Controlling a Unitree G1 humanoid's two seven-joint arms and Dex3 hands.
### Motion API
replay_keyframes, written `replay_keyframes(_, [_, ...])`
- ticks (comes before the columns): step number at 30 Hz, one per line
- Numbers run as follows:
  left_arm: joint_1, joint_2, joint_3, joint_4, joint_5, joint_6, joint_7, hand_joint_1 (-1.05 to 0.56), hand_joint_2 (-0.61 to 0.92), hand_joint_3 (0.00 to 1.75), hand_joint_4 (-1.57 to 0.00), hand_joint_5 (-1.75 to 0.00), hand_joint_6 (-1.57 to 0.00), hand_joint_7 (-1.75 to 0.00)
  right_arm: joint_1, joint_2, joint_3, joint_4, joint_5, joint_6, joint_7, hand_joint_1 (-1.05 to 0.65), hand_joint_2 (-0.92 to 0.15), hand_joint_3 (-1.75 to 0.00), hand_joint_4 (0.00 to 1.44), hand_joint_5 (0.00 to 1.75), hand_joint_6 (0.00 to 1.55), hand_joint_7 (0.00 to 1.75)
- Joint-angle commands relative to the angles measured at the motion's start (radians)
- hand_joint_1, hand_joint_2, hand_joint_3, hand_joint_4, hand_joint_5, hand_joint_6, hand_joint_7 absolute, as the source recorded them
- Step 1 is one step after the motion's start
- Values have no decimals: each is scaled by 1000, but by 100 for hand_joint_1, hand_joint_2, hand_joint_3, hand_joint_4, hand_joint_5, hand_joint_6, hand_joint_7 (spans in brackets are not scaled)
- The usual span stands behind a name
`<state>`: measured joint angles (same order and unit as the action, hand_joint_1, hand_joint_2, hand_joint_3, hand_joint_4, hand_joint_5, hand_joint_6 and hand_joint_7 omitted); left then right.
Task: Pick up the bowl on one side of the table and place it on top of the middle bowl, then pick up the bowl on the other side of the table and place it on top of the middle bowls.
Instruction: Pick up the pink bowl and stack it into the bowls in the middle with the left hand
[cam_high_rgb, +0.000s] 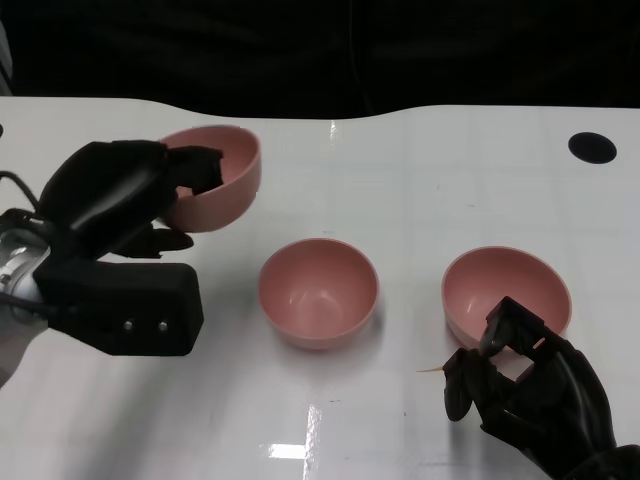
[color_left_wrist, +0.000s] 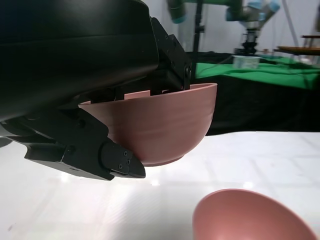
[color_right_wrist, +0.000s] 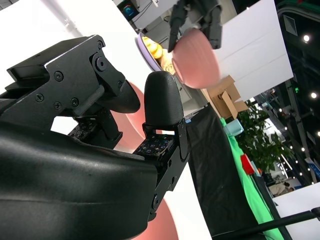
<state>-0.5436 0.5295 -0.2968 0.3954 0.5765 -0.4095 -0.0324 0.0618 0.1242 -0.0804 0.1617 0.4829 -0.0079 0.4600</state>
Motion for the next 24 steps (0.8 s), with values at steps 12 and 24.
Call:
replay_keyframes(12, [-144,-83,-49,19,1,-105,-91,1,83,34,-75,-169,-74,-150,5,9,6,-12,-21,-27,-17,-1,-52,-126,98,175,73,170])
replay_keyframes(24, [-159,-155,-90,138,42,-175,-29,3,88,27,-74,-170,-68,-159,11,26,11,-19,-42,-43,-38,-2,-51,-126,96,175,74,169])
